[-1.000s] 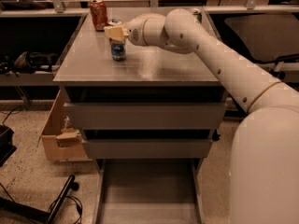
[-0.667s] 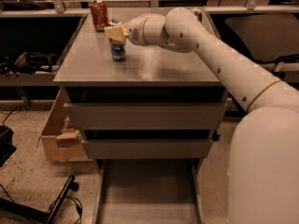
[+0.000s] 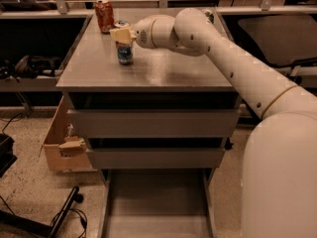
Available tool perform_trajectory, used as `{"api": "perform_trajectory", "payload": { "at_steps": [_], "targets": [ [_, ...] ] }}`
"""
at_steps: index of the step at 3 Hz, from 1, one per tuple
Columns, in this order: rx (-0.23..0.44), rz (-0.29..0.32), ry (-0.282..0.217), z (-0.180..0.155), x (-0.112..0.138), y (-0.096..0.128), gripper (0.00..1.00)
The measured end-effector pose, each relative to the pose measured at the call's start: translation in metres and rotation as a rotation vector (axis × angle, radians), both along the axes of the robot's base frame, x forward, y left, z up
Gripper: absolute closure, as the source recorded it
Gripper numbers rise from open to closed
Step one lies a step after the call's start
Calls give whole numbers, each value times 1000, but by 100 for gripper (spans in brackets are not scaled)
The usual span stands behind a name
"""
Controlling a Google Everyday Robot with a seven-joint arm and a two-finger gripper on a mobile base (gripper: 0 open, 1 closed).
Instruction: Pick redbull can from bottom drawer and place on counter
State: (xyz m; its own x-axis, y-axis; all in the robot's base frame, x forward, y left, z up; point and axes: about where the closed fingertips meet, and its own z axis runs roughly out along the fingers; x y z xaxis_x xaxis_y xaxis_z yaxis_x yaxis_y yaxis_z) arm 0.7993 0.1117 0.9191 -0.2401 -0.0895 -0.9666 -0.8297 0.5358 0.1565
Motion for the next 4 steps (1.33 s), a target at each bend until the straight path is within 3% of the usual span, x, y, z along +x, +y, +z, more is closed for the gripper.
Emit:
{"api": "perform_trajectory", "payload": {
  "at_steps": [1,2,3,4],
  "targets": [
    [0,1,0,0,0,0,12],
    [-19,4,-42,11,-10,-24,0],
    [-85,39,-118,36,-47,-76,0],
    [-187,83,-128,50,-104,-131,0]
  ]
}}
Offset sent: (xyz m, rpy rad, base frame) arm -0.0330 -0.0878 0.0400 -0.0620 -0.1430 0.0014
